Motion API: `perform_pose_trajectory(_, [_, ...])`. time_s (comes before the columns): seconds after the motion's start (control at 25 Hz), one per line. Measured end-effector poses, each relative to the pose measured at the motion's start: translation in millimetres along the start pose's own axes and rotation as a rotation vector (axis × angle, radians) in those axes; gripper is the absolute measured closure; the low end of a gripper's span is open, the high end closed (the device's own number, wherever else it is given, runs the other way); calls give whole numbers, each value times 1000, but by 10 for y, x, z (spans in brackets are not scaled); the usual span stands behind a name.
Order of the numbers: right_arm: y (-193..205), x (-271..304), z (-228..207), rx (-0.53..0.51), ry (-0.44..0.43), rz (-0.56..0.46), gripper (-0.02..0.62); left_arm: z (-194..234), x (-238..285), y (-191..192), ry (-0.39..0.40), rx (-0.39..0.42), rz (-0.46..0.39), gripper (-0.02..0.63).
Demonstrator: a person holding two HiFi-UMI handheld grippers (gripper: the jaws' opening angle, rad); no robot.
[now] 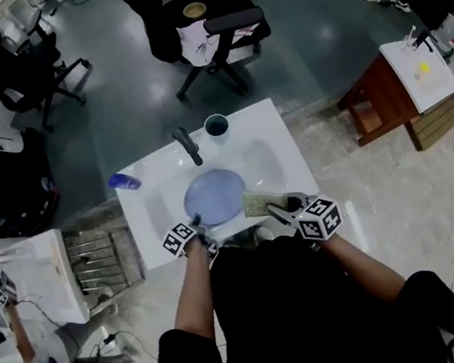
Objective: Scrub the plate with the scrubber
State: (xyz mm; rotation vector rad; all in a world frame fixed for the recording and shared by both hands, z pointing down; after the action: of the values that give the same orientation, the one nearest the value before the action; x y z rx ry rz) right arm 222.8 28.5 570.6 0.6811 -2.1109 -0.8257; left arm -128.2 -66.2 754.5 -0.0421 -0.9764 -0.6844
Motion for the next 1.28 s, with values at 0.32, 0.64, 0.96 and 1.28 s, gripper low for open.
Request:
perform_pose_trajectory(0.32, [-6,-152,-101,3,89,-74,529,-207,-585,82,128,142,-98,416])
perform_pose_trajectory(0.64, [-416,-449,-160,-82,165,-237,529,-757,-1634,257,271,394,-379,416])
perform_pose_trajectory(0.96, [-937,-748,4,-235,226,-332,529,-1547,-2394,39,362,656,-644,535])
perform_pose_trajectory(1.28, [-1144,-829,198,-267,234,-379,529,-1780,-2770,-138,349,695,-746,591])
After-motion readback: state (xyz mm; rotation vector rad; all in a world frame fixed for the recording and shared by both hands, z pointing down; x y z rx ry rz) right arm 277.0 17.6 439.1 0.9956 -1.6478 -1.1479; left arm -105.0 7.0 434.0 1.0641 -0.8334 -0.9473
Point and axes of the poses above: the fingertips, and each gripper's own axes: x forward along the fingers, z to its left, y out of its underside, the point moved 10 cm from there along -x, backward along the fingers, and after that the axes turned 6 degrees about -z, right-handed, at the moved point
